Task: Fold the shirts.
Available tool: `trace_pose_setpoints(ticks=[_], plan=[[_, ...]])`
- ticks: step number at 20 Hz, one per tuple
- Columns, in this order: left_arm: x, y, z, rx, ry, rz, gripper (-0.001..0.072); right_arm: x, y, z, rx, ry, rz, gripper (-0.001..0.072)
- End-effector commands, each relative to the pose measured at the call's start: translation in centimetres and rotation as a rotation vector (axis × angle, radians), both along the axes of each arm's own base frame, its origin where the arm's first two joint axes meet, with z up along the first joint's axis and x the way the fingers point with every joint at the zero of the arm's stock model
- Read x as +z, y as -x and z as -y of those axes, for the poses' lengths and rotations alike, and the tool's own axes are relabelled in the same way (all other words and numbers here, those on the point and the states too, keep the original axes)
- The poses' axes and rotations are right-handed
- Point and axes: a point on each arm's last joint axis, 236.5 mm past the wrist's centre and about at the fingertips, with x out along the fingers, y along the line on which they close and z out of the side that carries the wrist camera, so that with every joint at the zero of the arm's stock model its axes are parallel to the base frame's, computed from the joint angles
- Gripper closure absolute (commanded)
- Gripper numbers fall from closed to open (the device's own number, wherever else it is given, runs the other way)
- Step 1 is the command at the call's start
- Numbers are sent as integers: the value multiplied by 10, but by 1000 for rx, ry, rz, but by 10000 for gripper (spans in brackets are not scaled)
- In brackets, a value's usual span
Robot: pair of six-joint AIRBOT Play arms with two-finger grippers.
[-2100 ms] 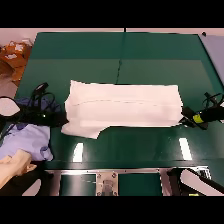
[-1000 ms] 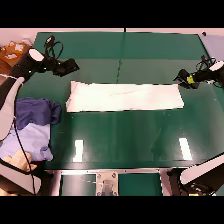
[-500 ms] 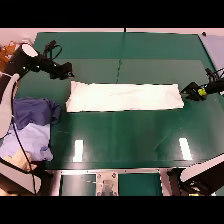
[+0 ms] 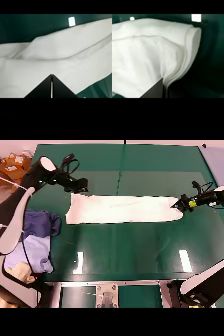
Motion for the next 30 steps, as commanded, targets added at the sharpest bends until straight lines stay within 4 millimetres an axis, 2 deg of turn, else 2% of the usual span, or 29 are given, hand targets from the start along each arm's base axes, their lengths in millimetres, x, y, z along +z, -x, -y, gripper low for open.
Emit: trace_pose_setpoints(ticks=[1,3,6,8,10,12,14,17,19,20,21,22,24,26,28,30], plan=[[-8,-3,57,-43,12,78,683,67,-10,-16,35,-62,73,697],[-26,5,103,-79,28,97,684,116,-10,-22,37,-58,133,696],[-50,16,180,-78,124,125,683,189,2,-54,76,-95,219,696],[-63,26,221,-52,184,135,683,219,11,-75,113,-83,268,696],[-74,39,252,-36,229,123,683,238,16,-94,142,-78,297,696],[-83,55,273,-59,246,99,683,253,20,-113,159,-94,313,697],[-85,60,285,-71,258,90,683,265,23,-127,184,-112,340,696],[-87,66,286,-87,259,63,683,266,23,-131,190,-114,344,696],[-86,71,276,-130,248,17,683,267,22,-132,189,-115,348,696],[-78,71,268,-176,244,2,683,267,22,-134,188,-117,346,696],[-67,68,254,-214,241,-18,683,267,22,-136,184,-121,338,696],[-52,60,232,-250,215,-24,684,267,22,-141,185,-127,329,696],[-22,36,172,-247,117,-35,684,269,22,-155,196,-143,325,697],[6,13,97,-212,-32,-32,684,271,21,-183,221,-163,319,696],[31,1,29,-150,-125,-27,683,273,22,-225,265,-181,321,696],[50,-5,-23,-81,-144,-32,682,276,21,-277,287,-208,341,696]])
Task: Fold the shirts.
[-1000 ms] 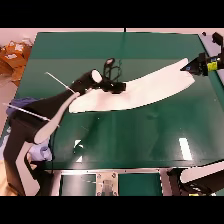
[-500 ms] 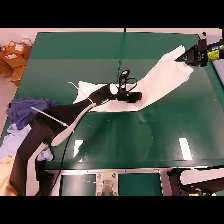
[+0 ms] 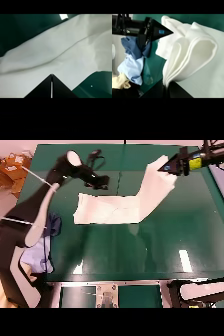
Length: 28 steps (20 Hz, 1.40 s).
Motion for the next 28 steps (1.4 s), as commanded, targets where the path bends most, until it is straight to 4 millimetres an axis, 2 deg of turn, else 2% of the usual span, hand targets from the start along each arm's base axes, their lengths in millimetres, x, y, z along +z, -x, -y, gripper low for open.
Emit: trace_pose_setpoints(ticks=[1,3,5,8,10,11,12,13,14,16,19,21,23,24,25,26,28], plan=[[28,1,-111,95,-134,-44,682,4,-5,-83,19,-44,32,696],[33,0,-149,140,-143,-61,682,-12,-7,-138,21,-36,44,696],[32,-2,-177,171,-149,-70,682,-47,-10,-196,13,-21,30,696],[32,-4,-206,186,-159,-66,683,-118,-15,-290,-32,-47,12,696],[31,-4,-215,199,-160,-72,683,-162,-25,-340,-130,-96,23,695],[31,-3,-215,195,-163,-75,683,-183,-22,-360,-163,-121,5,596],[31,-2,-215,176,-167,-69,682,-199,-16,-370,-169,-120,-16,400],[30,-1,-215,170,-169,-67,683,-207,-13,-371,-157,-107,-27,272],[31,-1,-215,170,-169,-66,683,-206,-16,-363,-146,-92,-29,272],[31,-2,-215,171,-169,-66,682,-187,-33,-321,-128,-60,-30,273],[30,-1,-215,173,-168,-68,682,-153,-63,-213,-133,51,-33,281],[30,-1,-215,174,-168,-69,682,-148,-67,-131,-150,165,-70,297],[26,-1,-215,176,-168,-78,683,-165,-63,-58,-196,283,-135,296],[21,1,-215,179,-167,-95,683,-180,-57,-31,-226,311,-184,273],[14,5,-215,180,-167,-119,683,-198,-50,-15,-250,318,-240,192],[8,7,-215,179,-168,-136,682,-220,-40,-3,-269,327,-297,172],[3,8,-215,181,-172,-143,683,-256,-23,3,-292,335,-367,172]])
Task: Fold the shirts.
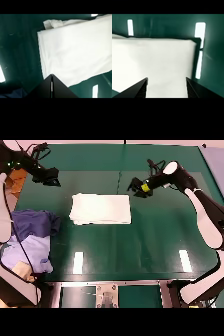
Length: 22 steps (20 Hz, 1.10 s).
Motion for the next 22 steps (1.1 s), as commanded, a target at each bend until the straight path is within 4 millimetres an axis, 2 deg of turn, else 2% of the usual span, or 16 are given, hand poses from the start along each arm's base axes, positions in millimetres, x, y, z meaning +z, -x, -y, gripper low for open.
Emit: trace_pose_setpoints(ticks=[1,3,6,8,9,10,11,13,14,16,17,19,22], plan=[[-8,0,-1,13,-1,-14,683,-54,34,30,-41,14,-131,172],[-8,-3,-1,20,-1,0,683,-63,39,-1,-25,-85,-124,172],[-7,-4,-1,22,-1,4,683,-65,40,-55,10,-215,-114,172],[-7,-4,-1,22,-1,4,683,-58,31,-86,-4,-291,-71,172],[-7,-4,-1,21,0,3,683,-51,23,-96,-18,-322,-40,206],[-8,-3,-1,20,0,0,683,-43,16,-102,-24,-343,-8,515],[-8,-2,-1,17,-1,-5,683,-32,8,-104,-23,-359,21,695],[-8,0,-1,14,0,-14,683,-10,-10,-91,-41,-373,73,697],[-8,1,-1,12,0,-17,683,4,-20,-74,-72,-376,102,698],[-8,2,-1,11,0,-21,683,27,-36,-19,-157,-354,144,699],[-8,2,-1,11,0,-21,683,38,-41,20,-206,-325,161,698],[-8,2,-1,11,0,-21,683,53,-37,101,-315,-251,179,698],[-8,1,-1,19,1,-20,683,69,-1,233,-536,-151,197,699]])
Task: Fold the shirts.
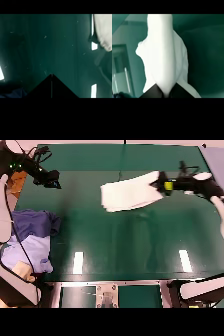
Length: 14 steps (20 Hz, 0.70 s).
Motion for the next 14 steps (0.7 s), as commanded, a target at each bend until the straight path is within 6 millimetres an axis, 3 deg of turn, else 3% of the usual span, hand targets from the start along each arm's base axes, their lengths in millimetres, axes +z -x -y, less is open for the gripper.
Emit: trace_pose_setpoints(ticks=[1,4,7,9,11,14], plan=[[0,-1,0,11,2,-1,683,18,52,150,-271,92,-37,699],[0,-1,0,17,3,-4,682,16,132,257,-532,149,-88,699],[0,-2,0,18,3,-1,683,6,233,331,-787,194,-157,699],[0,-2,0,18,4,-1,683,-6,291,354,-919,187,-192,699],[0,-1,0,17,6,-3,683,-32,337,356,-1014,141,-248,699],[0,0,2,15,11,-6,683,-76,367,338,-1050,91,-333,699]])
